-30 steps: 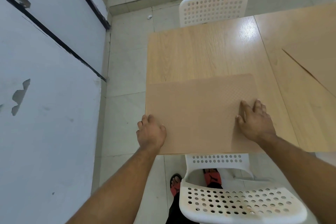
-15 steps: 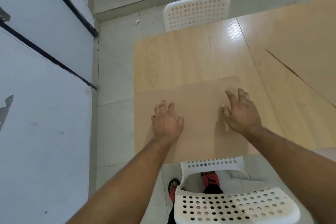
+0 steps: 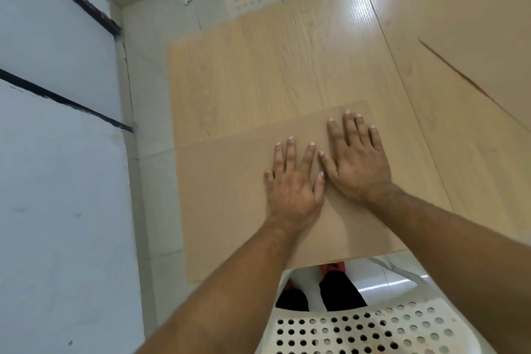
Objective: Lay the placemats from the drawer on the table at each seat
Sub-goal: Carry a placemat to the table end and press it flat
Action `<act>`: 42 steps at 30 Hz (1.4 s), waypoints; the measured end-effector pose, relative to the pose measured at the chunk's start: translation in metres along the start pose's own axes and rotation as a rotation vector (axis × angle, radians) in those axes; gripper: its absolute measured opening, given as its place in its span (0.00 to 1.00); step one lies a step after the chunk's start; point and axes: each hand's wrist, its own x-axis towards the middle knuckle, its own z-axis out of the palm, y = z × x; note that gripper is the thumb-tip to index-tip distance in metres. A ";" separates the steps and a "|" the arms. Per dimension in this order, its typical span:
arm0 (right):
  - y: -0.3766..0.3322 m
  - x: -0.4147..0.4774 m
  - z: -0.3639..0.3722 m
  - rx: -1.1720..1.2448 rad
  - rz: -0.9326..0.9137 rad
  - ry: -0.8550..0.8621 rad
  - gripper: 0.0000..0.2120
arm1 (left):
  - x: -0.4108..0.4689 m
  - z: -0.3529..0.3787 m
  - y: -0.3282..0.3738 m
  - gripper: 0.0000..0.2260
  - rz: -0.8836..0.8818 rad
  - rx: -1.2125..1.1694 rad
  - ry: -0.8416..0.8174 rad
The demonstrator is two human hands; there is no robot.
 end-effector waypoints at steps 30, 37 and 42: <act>-0.004 -0.101 0.033 -0.036 0.072 0.087 0.35 | -0.109 0.013 -0.074 0.33 -0.178 -0.001 -0.006; -0.025 -0.103 0.029 -0.021 0.061 0.082 0.34 | -0.115 0.000 -0.123 0.35 -0.246 0.009 0.034; -0.105 -0.094 0.038 0.008 -0.146 0.117 0.33 | -0.114 0.005 -0.124 0.35 -0.241 0.013 0.076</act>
